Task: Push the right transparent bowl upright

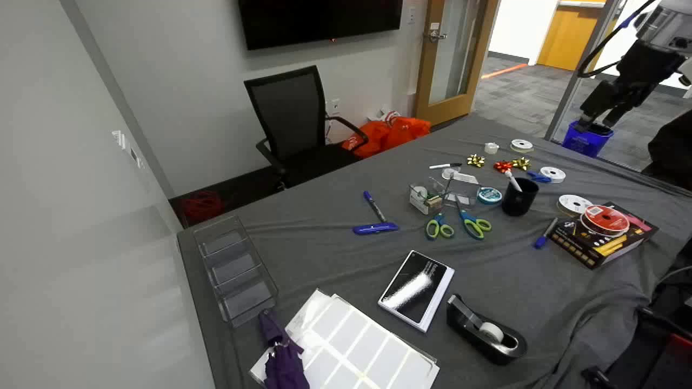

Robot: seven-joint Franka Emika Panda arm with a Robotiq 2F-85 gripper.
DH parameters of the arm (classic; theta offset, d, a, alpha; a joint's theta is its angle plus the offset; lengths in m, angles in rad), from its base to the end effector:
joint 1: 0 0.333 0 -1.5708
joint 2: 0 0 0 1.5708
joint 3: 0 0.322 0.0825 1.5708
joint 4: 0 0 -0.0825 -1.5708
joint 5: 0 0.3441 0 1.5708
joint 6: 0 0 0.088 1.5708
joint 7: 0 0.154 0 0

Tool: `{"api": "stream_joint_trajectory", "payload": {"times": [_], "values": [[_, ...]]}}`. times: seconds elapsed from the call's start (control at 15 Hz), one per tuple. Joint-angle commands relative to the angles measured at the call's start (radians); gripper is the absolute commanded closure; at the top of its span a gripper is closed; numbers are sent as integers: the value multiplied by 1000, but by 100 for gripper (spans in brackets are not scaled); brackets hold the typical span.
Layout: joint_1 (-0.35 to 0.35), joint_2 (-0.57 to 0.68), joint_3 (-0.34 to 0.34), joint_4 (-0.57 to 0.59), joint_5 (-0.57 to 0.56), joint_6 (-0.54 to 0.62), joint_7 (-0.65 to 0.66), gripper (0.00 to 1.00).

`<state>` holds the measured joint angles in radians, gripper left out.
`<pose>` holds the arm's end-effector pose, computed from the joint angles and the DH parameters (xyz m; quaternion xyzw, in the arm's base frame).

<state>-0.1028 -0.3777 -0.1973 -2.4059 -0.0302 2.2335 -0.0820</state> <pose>0.4013 -0.1291 0.4487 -0.9900 0.0971 -0.1019 0.0046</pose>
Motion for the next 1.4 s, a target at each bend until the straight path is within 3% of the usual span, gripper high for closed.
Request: {"api": "stream_joint_trajectory", "payload": {"times": [0.0,0.6,0.8,1.07,1.33], "values": [[-15,1,13,2,7,-3,-5,0],[-18,7,22,2,-8,-1,8,0],[-17,52,40,-1,-18,78,46,0],[-17,199,78,47,-37,233,150,0],[-20,381,113,157,-136,317,301,0]]}}
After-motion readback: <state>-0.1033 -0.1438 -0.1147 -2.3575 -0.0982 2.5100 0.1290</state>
